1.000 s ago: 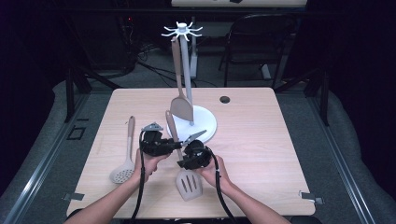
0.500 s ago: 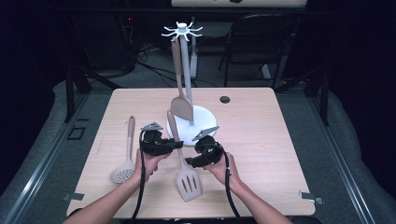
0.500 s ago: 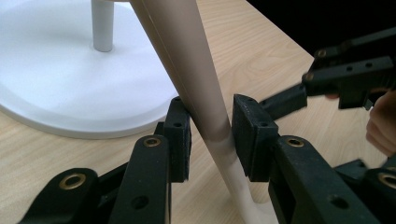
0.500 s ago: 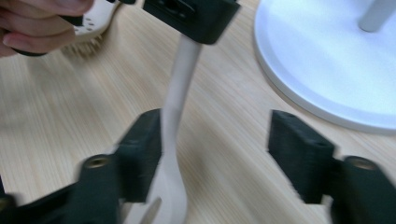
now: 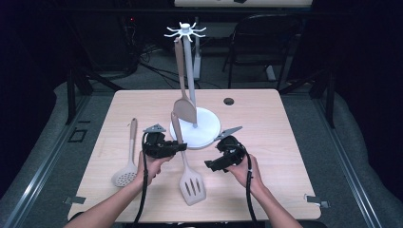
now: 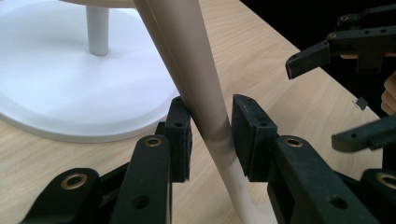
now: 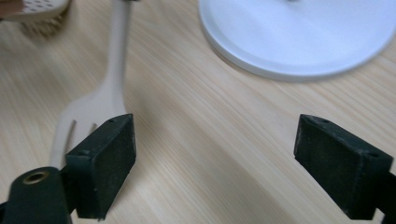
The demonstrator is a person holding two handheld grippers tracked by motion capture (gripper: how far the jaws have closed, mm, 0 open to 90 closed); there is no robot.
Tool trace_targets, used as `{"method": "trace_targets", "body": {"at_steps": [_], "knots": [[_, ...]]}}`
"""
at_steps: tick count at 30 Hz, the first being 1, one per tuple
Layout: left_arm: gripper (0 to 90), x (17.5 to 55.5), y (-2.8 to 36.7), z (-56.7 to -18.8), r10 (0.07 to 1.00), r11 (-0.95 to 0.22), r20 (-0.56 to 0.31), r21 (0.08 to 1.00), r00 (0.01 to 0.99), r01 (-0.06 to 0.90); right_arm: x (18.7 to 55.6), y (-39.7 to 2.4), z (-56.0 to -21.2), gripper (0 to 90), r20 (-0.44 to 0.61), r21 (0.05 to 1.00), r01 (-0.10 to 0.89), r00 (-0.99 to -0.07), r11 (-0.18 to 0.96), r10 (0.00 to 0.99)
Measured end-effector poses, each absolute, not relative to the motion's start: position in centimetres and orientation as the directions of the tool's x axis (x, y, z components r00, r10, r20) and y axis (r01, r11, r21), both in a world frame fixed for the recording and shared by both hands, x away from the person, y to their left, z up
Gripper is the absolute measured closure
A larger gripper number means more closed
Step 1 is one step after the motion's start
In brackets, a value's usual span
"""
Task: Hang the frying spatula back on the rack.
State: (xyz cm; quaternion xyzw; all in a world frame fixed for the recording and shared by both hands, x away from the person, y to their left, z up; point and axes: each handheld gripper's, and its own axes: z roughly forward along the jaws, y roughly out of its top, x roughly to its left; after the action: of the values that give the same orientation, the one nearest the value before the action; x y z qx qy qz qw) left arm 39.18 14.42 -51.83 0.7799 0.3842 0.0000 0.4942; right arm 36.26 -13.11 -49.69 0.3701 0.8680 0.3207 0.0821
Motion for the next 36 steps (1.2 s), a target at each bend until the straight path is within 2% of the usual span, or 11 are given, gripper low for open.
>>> {"method": "trace_targets", "body": {"at_steps": [6,14,21,24,36], "knots": [[68.5,39.3,14.2,-51.9,0.627,-0.222,-0.373,0.755,0.684,0.616,35.9,-15.4,-50.3,4.6,0.040,0.586,0.608,-0.682,0.536,0.730],[70.5,39.3,13.3,-50.9,0.607,-0.222,-0.385,0.758,0.696,0.613,35.7,-15.7,-50.8,4.4,0.013,0.567,0.612,-0.675,0.551,0.737],[73.9,39.0,12.7,-49.9,0.561,-0.211,-0.407,0.772,0.721,0.599,36.2,-15.8,-51.1,4.7,0.009,0.550,0.614,-0.682,0.566,0.731],[75.6,38.9,12.4,-49.2,0.516,-0.200,-0.447,0.766,0.731,0.610,36.3,-15.8,-51.3,5.0,0.026,0.559,0.619,-0.678,0.551,0.735],[76.8,38.1,12.1,-47.3,0.431,-0.213,-0.425,0.809,0.796,0.548,36.7,-16.1,-51.3,5.8,0.015,0.551,0.624,-0.672,0.554,0.741]]}}
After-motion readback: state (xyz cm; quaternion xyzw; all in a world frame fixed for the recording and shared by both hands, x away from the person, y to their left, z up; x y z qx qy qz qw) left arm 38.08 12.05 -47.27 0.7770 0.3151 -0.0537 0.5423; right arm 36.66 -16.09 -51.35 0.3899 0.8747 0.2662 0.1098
